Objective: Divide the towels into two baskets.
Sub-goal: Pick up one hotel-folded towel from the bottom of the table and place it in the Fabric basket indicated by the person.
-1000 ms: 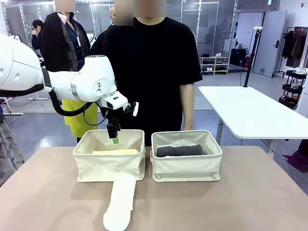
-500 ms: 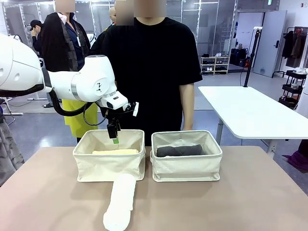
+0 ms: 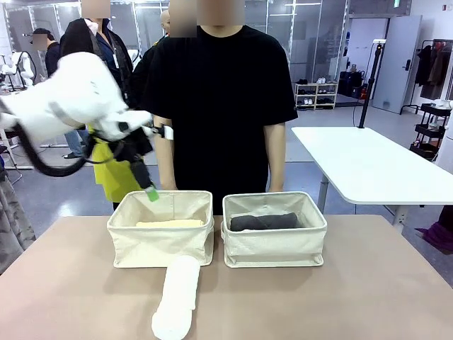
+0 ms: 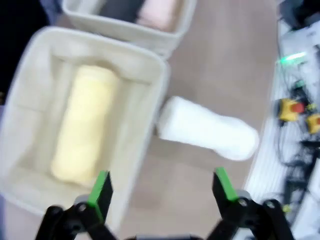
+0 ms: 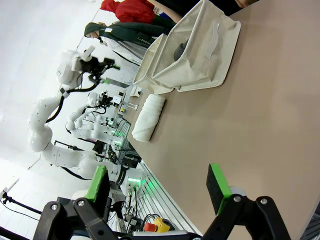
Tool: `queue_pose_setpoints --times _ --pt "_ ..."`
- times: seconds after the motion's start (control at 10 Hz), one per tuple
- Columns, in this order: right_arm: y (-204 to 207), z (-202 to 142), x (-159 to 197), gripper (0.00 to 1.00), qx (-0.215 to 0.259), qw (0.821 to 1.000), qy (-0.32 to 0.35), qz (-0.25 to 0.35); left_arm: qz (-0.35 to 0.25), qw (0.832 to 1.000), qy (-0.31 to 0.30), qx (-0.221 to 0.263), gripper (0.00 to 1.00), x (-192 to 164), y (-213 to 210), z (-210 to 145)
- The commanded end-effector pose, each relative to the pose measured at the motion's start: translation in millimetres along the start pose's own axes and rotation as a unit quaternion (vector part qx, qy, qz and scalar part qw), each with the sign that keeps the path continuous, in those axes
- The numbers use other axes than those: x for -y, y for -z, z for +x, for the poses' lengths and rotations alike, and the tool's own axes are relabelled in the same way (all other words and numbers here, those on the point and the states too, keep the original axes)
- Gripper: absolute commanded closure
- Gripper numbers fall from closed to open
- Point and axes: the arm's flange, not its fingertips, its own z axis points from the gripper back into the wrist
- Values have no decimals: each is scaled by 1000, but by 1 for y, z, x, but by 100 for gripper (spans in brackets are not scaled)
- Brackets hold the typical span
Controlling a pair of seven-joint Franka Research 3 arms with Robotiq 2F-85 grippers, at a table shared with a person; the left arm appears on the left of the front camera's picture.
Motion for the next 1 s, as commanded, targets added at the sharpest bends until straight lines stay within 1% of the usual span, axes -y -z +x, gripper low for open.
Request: queue_pose_setpoints --times 0.0,0.1,0.2,0.3,0.5,0.6,0.7,0.8,0.9 --pt "1 0 -5 2 1 1000 13 -1 -40 994 -67 73 0 21 -35 -71" --pt "1 0 -5 2 1 1000 13 -1 -71 987 -94 107 0 27 -58 -108" --pt "1 0 -5 2 1 1000 13 -1 -91 979 -114 142 0 28 -73 -141" --pt "1 0 -5 2 1 1000 13 -1 -100 967 -142 186 0 24 -86 -176" --pt "1 0 -5 2 1 1000 13 -1 -105 931 -203 283 0 15 -95 -259" --pt "1 0 -5 2 1 1000 13 -1 -117 910 -236 321 0 19 -86 -304" --pt "1 0 -5 2 1 1000 13 -1 -131 893 -254 347 0 24 -71 -336" --pt "1 0 -5 2 1 1000 13 -1 -142 879 -261 374 0 30 -53 -362" --pt "1 0 -5 2 1 1000 13 -1 -155 868 -268 388 0 35 -32 -381"
